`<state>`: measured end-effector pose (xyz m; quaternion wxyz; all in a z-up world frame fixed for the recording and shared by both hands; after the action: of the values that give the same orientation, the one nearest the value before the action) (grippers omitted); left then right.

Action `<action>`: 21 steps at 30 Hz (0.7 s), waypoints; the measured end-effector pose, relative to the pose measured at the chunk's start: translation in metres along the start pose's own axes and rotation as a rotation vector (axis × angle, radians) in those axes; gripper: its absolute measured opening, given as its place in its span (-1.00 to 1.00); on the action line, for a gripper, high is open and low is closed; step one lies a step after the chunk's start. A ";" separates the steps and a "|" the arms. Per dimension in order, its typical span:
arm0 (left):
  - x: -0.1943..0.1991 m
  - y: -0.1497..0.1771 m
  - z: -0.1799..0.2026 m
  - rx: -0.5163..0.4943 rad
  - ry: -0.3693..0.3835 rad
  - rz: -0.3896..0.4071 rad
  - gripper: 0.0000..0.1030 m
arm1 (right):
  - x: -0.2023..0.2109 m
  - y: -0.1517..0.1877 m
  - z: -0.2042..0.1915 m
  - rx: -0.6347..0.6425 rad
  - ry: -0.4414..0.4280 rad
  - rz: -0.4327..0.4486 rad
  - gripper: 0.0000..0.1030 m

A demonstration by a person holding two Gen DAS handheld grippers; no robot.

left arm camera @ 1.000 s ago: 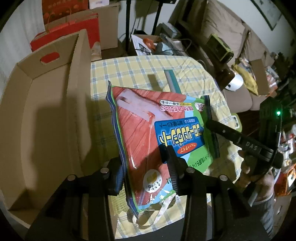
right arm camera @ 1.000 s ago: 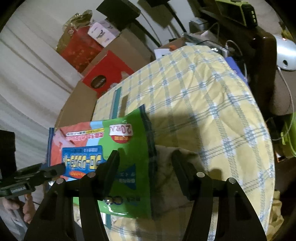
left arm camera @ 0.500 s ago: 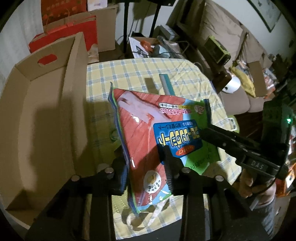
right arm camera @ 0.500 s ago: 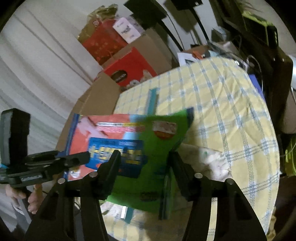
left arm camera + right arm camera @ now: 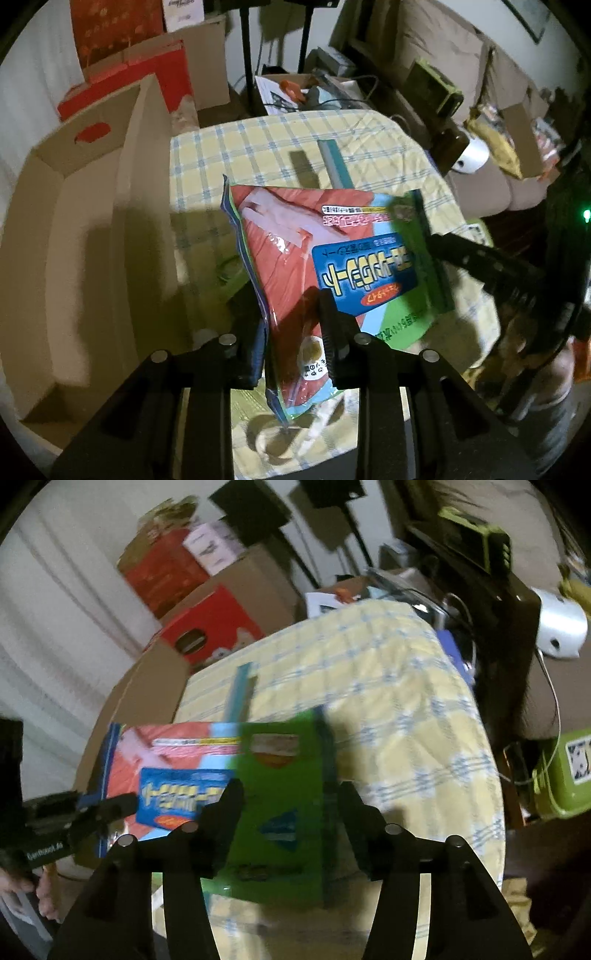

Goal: Organize objects
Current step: 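Carry the wipes packet over the cardboard box and release it inside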

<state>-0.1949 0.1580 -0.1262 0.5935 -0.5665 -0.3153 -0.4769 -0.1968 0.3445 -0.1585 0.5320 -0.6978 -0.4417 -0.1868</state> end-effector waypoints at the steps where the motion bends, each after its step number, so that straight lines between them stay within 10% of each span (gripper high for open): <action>1: -0.001 0.001 0.001 -0.011 -0.010 0.008 -0.52 | -0.001 0.000 0.004 -0.011 -0.006 0.000 0.15; 7: -0.005 0.003 0.004 -0.051 -0.041 0.026 -0.52 | -0.019 0.005 -0.001 -0.063 -0.161 -0.019 0.20; 21: -0.012 -0.004 0.013 -0.019 0.033 0.020 -0.54 | -0.016 0.002 -0.029 0.080 -0.200 -0.008 0.28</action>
<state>-0.2006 0.1740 -0.1335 0.5977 -0.5675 -0.2953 -0.4832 -0.1976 0.3110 -0.1611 0.5119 -0.6894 -0.5025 -0.1003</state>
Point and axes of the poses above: each gripper's, at about its wrist camera, not at the fingertips, and x roughly against the way its jaws point, z to its right, y to its underside, the point moved 9 cm from there along -x, roughly the way its jaws point, and after that the axes turned 11 degrees about x, right-handed, at the moved point
